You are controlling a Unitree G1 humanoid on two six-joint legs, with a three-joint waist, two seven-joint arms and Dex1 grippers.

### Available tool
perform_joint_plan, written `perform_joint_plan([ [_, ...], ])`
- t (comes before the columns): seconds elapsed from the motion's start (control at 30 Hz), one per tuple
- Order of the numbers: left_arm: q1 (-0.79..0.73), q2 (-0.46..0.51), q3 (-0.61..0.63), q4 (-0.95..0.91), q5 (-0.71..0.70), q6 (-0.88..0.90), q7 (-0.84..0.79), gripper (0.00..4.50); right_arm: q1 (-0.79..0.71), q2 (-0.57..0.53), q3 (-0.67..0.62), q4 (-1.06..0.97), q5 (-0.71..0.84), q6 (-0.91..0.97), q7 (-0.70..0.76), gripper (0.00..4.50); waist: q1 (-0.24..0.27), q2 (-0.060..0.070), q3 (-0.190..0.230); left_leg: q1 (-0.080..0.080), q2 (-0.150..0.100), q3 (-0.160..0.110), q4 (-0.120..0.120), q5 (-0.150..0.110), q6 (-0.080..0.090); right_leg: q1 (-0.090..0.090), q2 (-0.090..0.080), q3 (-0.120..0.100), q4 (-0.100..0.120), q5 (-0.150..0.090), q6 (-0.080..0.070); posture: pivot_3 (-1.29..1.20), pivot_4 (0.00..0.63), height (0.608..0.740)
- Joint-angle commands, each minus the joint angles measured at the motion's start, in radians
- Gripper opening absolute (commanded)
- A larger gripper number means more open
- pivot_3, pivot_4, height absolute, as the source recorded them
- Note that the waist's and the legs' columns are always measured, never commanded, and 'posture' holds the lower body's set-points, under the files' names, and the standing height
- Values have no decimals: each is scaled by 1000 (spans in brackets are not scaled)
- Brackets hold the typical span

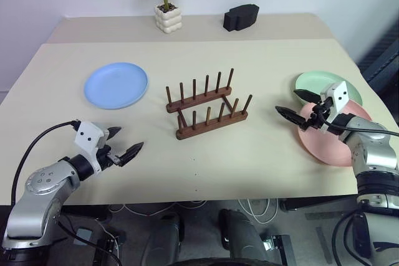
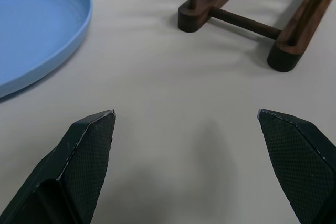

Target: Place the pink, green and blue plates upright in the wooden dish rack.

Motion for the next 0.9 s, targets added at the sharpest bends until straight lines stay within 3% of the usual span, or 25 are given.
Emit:
perform_joint_plan([
  [0.03, -41, 38, -6, -22, 1, -1, -28, 4500, 19, 22, -10, -71, 17, 0, -23, 4462, 1, 0, 0, 0, 0, 0, 0, 0, 0, 0, 0, 0, 0, 0, 0, 0, 150, 731],
  [0.3, -203, 94, -136, 41, -30, 35, -179, 4500, 64, 20, -18, -190, 26, 47, -59, 4462, 0, 0, 0, 0, 0, 0, 0, 0, 0, 0, 0, 0, 0, 0, 0, 0, 150, 731],
  [0.47, -295, 108, -306, 132, 94, -44, -269, 4500, 125, 20, -17, -298, 34, 82, -81, 4462, 1, 0, 0, 0, 0, 1, 0, 0, 0, 0, 0, 0, 0, 0, 0, 0, 150, 731],
  [0.63, -398, 38, -407, 286, 179, -120, -276, 4500, 207, 4, -29, -442, 64, 146, -92, 4462, 1, 0, 0, 0, 0, 1, 0, 0, 0, 0, 0, 0, 0, 0, 0, 0, 150, 731],
  [0.9, -473, -99, -464, 454, 229, -186, -271, 4500, 300, 52, 5, -581, 80, 202, -147, 4462, 3, 0, 0, 0, 0, 0, 0, 0, 0, 0, 0, 0, 0, 0, 1, 0, 150, 731],
])
